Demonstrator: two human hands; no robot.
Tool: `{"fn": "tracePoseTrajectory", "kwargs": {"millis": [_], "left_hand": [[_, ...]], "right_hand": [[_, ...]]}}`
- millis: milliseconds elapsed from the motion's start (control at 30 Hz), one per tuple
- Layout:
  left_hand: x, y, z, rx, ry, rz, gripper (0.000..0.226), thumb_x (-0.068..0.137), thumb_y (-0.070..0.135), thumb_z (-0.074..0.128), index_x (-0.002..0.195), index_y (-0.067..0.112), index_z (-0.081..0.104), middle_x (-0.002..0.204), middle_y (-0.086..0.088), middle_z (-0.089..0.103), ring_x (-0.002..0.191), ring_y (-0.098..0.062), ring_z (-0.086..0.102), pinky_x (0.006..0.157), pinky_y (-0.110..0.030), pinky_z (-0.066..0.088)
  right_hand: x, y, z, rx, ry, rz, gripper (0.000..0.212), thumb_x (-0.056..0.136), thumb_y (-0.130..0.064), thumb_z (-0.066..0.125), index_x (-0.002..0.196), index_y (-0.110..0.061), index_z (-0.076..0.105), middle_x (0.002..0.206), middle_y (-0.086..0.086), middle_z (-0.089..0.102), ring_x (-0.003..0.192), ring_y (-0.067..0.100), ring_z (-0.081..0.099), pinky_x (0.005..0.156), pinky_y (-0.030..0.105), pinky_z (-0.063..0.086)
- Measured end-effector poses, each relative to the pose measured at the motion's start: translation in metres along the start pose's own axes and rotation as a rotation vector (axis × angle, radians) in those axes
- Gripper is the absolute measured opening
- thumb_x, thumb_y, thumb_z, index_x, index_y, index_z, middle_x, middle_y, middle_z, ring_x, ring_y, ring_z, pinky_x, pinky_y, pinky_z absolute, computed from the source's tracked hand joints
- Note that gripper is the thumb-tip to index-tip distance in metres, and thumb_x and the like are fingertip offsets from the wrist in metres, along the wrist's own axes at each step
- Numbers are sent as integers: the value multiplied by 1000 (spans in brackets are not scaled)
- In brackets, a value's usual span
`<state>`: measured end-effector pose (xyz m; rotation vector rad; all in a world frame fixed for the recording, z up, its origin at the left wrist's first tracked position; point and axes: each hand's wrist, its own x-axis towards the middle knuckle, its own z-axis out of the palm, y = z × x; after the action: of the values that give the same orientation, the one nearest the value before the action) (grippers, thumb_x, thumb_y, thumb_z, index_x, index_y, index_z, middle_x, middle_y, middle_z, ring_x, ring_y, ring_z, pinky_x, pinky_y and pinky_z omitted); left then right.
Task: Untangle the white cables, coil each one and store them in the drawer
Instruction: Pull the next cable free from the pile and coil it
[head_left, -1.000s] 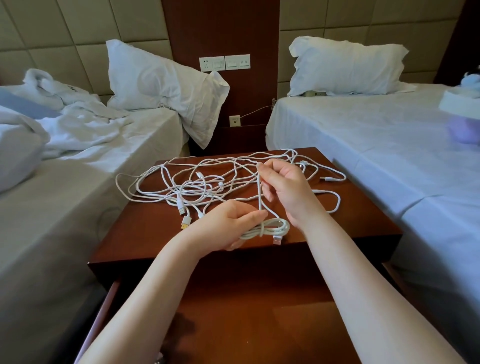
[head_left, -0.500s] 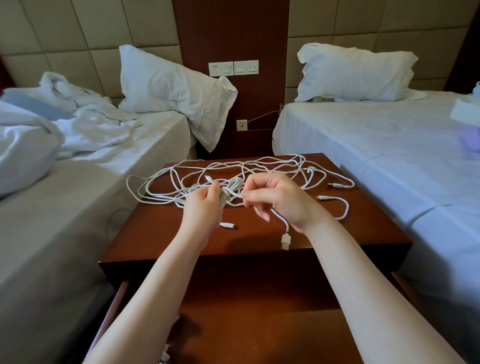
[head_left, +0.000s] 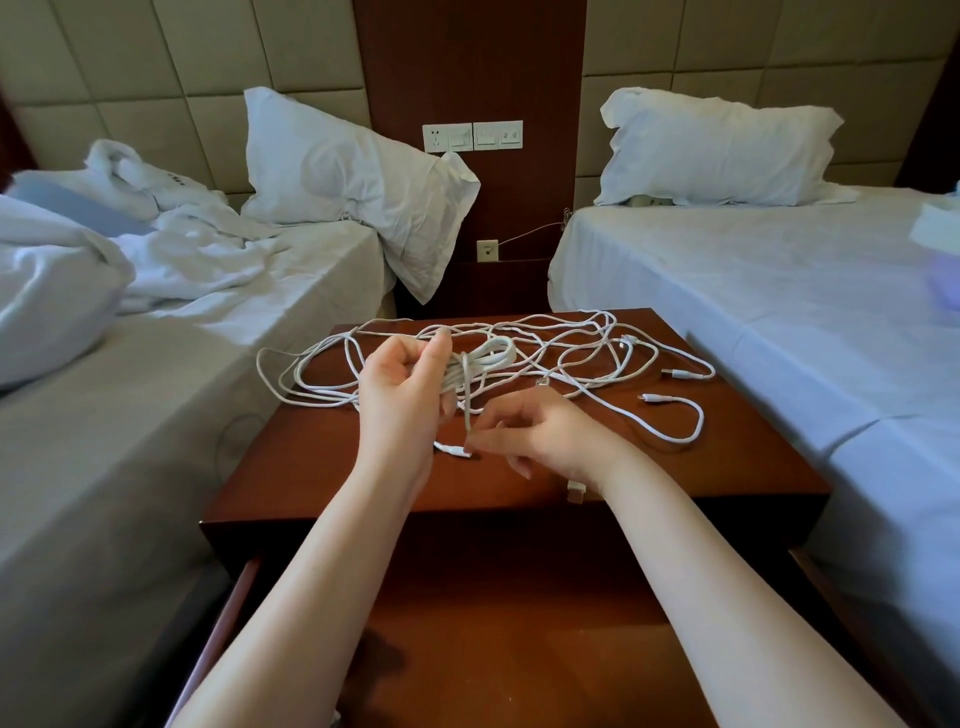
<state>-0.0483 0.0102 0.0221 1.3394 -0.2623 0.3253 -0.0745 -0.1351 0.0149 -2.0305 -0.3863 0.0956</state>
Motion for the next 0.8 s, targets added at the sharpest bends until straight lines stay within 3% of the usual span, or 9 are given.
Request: {"fn": "tracePoseTrajectory", "kwargs": {"millis": [133,200,267,367,433,500,600,700,800], "left_hand": [[-7,11,8,-151,-283,-77,32,95,16,53,66,10,41,39,2,40,31,-8,33,36,-19,28],[-11,14,12,-138,-389,-73,30,94,16,53,66,9,43,39,0,41,31,-8,33,37,-20,24],[-14,14,14,-81,-470,-67,30,93,14,53,66,9,43,43,-2,47,32,-8,33,39,-24,21],[-18,12,17,4,-545,-127,29,94,11,53,67,7,43,44,-1,47,34,-7,31,38,-21,20],[-18,11,16,55,-573,-164,29,94,12,54,67,8,44,44,1,44,35,-8,30,38,-20,21],[-18,10,14,105,-583,-183,29,94,14,55,67,9,44,46,-1,45,37,-9,30,39,-21,22],[-16,3,13,202,-513,-191,30,96,15,54,69,9,44,51,-7,46,39,-11,31,40,-23,23],[-14,-6,15,278,-405,-216,30,97,17,52,70,10,43,45,0,45,36,-9,31,39,-22,25],[-12,-12,15,376,-284,-210,29,97,22,53,71,11,44,46,1,45,38,-9,35,41,-23,29]], "right_hand": [[-3,6,-7,115,89,-15,18,91,-30,64,87,-14,71,61,11,57,49,8,44,67,18,37],[-6,8,-12,187,132,-53,16,93,-24,62,83,-14,68,63,5,62,49,10,42,61,13,37],[-7,9,-19,219,173,-66,18,93,-18,60,76,-15,64,57,-4,57,51,10,44,59,14,39],[-9,13,-31,239,221,-69,21,83,-33,66,79,-12,66,65,-2,62,61,7,57,60,16,46],[-9,14,-35,206,253,-87,19,83,-32,66,78,-14,65,57,-5,56,52,4,50,55,14,42],[-9,14,-36,217,273,-105,16,89,-26,64,76,-16,63,51,-5,51,48,5,44,57,15,41],[-8,13,-36,238,316,-104,20,90,-27,61,75,-16,62,51,-1,49,48,7,45,76,24,43],[-8,9,-34,232,330,-80,20,91,-27,61,75,-16,63,54,4,48,48,7,44,95,33,42],[-10,-1,-32,180,311,-82,19,94,-23,60,76,-16,63,59,17,49,48,5,43,92,31,44]]}}
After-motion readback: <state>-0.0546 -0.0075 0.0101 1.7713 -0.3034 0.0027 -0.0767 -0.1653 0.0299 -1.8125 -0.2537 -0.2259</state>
